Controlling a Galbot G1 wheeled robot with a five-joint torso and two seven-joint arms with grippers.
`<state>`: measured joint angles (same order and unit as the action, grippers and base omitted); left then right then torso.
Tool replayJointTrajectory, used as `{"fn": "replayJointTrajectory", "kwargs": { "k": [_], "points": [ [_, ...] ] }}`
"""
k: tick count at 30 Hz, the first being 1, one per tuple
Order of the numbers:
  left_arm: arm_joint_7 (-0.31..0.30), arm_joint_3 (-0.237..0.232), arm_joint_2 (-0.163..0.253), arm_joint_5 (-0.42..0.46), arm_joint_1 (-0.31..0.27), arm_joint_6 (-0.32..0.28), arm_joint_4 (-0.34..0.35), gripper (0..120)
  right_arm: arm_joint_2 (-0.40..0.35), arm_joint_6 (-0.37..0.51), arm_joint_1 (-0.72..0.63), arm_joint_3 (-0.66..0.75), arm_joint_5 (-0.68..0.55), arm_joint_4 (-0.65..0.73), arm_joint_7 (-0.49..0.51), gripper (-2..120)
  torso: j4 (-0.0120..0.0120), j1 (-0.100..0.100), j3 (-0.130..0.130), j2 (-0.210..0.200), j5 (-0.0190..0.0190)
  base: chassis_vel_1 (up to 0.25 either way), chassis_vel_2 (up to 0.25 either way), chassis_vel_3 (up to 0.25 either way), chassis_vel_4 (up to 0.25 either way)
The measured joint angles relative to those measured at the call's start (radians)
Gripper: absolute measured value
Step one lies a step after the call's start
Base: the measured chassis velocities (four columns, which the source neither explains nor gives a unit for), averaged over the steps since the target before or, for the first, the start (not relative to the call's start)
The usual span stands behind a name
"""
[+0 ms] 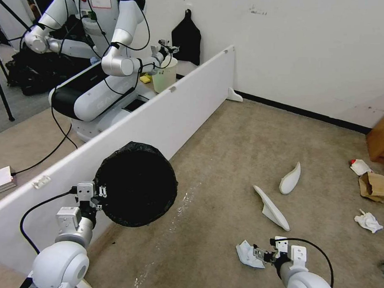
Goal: Pick up the trash bin, then pick up the garbage from the floor and place it into the trash bin.
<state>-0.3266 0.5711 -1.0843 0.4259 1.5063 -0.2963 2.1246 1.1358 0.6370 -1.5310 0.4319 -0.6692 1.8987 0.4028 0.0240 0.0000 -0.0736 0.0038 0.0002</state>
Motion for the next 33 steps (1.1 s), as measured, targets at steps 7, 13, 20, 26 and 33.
{"fn": "replayJointTrajectory", "kwargs": {
  "k": [7,13,20,26,33],
  "points": [
    [-0.010,0.006,-0.014,-0.001,-0.016,-0.005,-0.025,0,-0.009,-0.003,0.040,-0.040,-0.089,-0.041,0.065,99,-0.0002,0.000,0.000,0.000,0.0001,0.000,0.000,0.000,0.000],
    [-0.012,0.002,-0.019,0.005,-0.032,-0.006,-0.047,0,-0.025,0.003,0.071,-0.088,-0.144,-0.071,0.105,99,0.0003,0.000,0.000,0.000,-0.0002,0.000,0.000,0.000,0.000],
    [-0.011,0.011,-0.020,0.018,-0.038,-0.002,-0.064,0,0.027,0.002,0.113,-0.137,-0.140,-0.132,0.117,99,0.0004,0.000,0.000,0.000,-0.0002,0.000,0.000,0.000,0.000],
    [-0.010,0.019,-0.020,0.021,-0.037,0.002,-0.073,0,0.099,-0.009,0.142,-0.155,-0.084,-0.200,0.106,99,0.0005,0.000,0.000,0.000,-0.0001,0.000,0.000,0.000,0.000],
    [-0.010,0.019,-0.016,0.021,-0.038,0.002,-0.075,0,0.143,-0.032,0.157,-0.162,-0.024,-0.258,0.070,99,0.0004,0.000,0.000,0.000,-0.0002,0.000,0.000,0.000,0.000]
  ]
}}
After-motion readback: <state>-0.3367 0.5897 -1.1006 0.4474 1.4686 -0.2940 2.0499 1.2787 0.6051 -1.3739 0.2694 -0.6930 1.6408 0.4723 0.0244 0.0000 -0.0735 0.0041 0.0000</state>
